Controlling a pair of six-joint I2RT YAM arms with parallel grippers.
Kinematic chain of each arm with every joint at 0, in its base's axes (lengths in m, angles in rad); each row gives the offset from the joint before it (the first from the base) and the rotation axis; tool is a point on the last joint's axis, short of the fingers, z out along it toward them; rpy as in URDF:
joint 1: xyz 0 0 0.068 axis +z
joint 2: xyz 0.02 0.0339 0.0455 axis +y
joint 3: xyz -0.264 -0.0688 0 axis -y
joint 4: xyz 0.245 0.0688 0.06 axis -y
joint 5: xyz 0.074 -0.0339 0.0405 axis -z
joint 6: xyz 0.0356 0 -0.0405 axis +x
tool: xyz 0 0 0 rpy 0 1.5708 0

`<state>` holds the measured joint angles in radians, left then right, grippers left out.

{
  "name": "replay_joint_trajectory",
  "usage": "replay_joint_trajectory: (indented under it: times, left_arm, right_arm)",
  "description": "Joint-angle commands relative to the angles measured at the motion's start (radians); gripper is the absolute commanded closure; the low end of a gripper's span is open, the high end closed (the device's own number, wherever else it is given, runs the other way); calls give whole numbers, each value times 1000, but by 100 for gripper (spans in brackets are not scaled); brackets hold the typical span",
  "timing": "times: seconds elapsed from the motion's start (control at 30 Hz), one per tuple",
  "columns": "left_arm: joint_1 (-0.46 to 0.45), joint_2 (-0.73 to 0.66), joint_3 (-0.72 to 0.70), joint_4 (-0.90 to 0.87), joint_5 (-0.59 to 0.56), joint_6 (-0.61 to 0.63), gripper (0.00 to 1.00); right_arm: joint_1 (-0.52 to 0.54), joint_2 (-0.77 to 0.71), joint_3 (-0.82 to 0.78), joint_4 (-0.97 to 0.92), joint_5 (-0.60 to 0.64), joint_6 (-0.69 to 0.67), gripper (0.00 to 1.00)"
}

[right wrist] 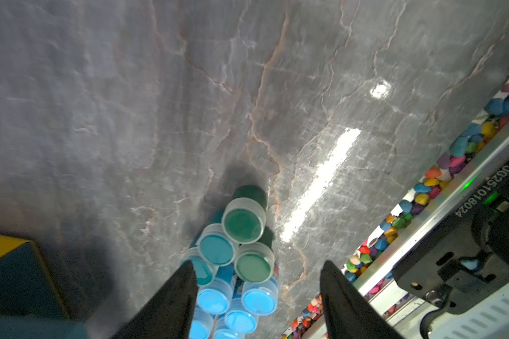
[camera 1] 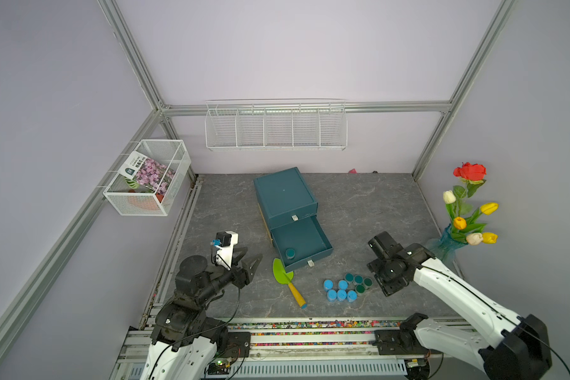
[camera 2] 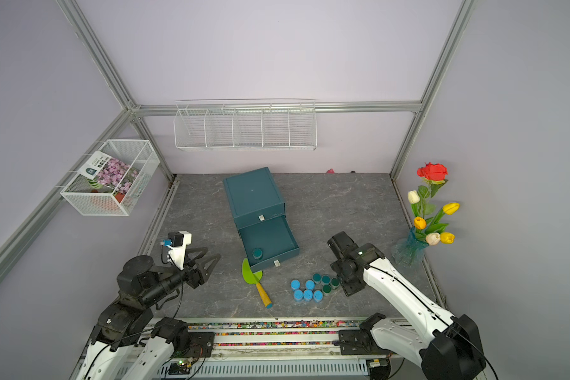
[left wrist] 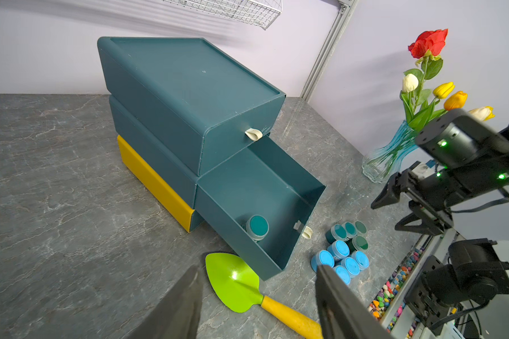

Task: Put the paint cans in the drawer according to color
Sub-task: Pick up the paint can at the center of the board.

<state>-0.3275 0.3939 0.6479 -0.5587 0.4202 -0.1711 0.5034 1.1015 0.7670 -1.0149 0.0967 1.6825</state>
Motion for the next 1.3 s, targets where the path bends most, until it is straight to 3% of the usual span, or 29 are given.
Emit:
replay_joint_trajectory:
  times: [0.0, 0.23, 0.6, 1.03, 1.27]
  left_arm:
    - [-2, 3, -9, 11, 14, -1, 36]
    - [-2, 0, -8, 10, 8, -2, 36]
    - [-2, 3, -8, 11, 6, -6, 36]
    - [-2, 5, -9, 11, 5, -5, 36]
    - [-3, 5, -10, 11, 0, -5, 36]
  right_arm:
    - [-8, 13, -56, 87, -32, 14, 29]
    - [-36, 61, -134, 213, -50, 4, 28]
    - [-44, 179, -83, 216, -90, -41, 31]
    - [-46, 157, -64, 161, -60, -33, 78]
    - [1, 144, 289, -6, 61, -150, 84]
